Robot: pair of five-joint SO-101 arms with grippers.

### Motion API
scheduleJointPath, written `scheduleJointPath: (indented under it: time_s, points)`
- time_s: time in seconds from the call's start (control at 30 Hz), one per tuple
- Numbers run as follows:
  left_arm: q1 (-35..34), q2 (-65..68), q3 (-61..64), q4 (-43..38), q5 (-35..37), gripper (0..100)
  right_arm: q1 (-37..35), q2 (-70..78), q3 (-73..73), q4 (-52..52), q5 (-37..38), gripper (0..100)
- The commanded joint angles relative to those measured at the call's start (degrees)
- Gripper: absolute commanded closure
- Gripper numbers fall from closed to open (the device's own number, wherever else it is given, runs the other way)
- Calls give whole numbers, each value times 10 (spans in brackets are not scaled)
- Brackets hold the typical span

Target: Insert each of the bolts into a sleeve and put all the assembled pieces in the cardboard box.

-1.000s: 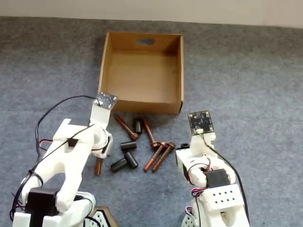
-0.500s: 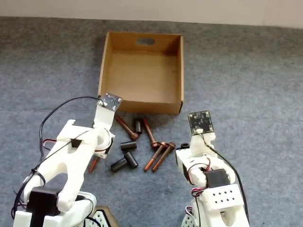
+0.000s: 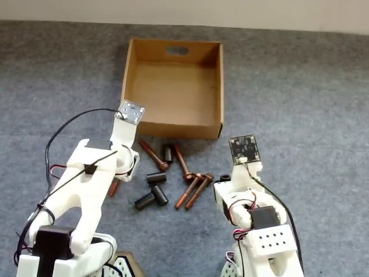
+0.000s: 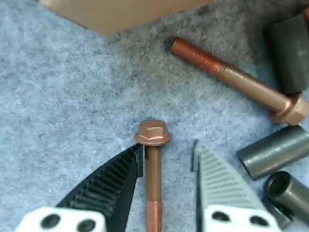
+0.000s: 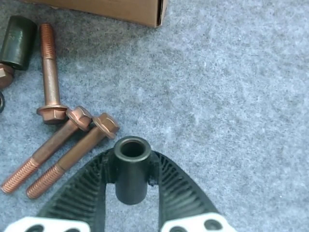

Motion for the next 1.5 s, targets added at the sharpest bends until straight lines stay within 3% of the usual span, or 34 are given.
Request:
scheduleJointPath:
  time_s: [0.0,0.27,0.67,0.83,1.0,1.17,1.47]
  points:
    - [6,-6,-20,-10,-4,787,-3,-7,-5,-1,7,992]
    - [7,29,-27,-8,-4,851,-3,-7,-5,-1,7,992]
    - [7,156,-133,42,-4,855,-3,-7,-4,-1,7,992]
    - [7,155,-133,45,-4,982,-3,-7,-4,-1,7,992]
    - [7,153,-131,64,-4,991,-3,-7,-4,-1,7,992]
    - [4,85,-119,67,-4,991,-2,-7,-7,-1,7,992]
    - [7,-169,-20,66,-4,991,-3,-7,-65,-1,3,992]
